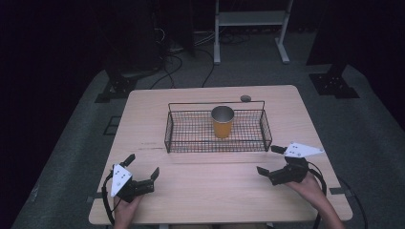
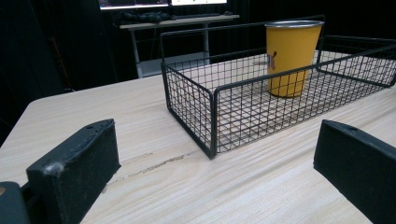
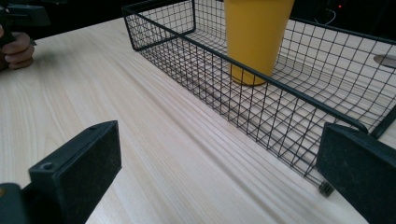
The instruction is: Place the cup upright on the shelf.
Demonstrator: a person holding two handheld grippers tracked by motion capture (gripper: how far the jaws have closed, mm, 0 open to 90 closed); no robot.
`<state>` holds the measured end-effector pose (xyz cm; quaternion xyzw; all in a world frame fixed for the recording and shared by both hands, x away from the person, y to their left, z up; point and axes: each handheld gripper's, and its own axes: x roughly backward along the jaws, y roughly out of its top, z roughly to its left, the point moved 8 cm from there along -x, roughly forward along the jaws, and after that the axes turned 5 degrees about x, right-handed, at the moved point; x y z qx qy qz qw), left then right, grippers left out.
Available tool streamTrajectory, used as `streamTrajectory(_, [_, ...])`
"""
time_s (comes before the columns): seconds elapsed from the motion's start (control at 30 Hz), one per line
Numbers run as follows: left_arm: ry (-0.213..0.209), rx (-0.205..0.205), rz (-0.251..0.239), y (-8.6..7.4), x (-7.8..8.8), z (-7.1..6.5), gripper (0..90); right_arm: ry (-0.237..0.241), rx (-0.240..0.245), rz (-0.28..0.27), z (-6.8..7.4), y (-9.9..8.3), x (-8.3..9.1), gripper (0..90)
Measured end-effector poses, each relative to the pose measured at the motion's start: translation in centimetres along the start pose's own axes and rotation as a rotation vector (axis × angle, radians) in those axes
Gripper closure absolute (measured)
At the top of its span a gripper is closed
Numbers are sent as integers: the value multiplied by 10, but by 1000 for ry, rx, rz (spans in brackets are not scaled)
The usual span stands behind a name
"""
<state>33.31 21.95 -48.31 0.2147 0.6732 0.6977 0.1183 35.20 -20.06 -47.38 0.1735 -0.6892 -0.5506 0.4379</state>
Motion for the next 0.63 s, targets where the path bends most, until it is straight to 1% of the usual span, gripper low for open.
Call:
streamTrajectory(0.17, [0,2,1,0,0,0,0,-4,-15,-7,0,-6,5,0])
streamTrajectory(0.27, [-1,0,1,0,0,0,0,-14,-20,8,1,-9,7,0])
streamTrajectory(0.33, [-2,2,2,0,0,0,0,-20,-22,-8,3,-9,9,0])
streamTrajectory(0.37, [-4,3,2,0,0,0,0,-21,-31,-14,4,-10,11,0])
streamTrajectory(0.4, [-6,3,2,0,0,0,0,-34,-46,-37,7,-14,14,0])
streamTrajectory(0.43, [-8,5,1,0,0,0,0,-34,-46,-37,7,-14,14,0])
streamTrajectory(0.5, [-13,6,-3,0,0,0,0,-43,-58,-38,11,-22,17,0])
streamTrajectory(0.53, [-14,8,-5,0,0,0,0,-57,-61,-35,13,-27,19,0])
streamTrajectory(0.63, [-20,12,-7,0,1,0,0,-67,-94,-59,19,-41,26,0])
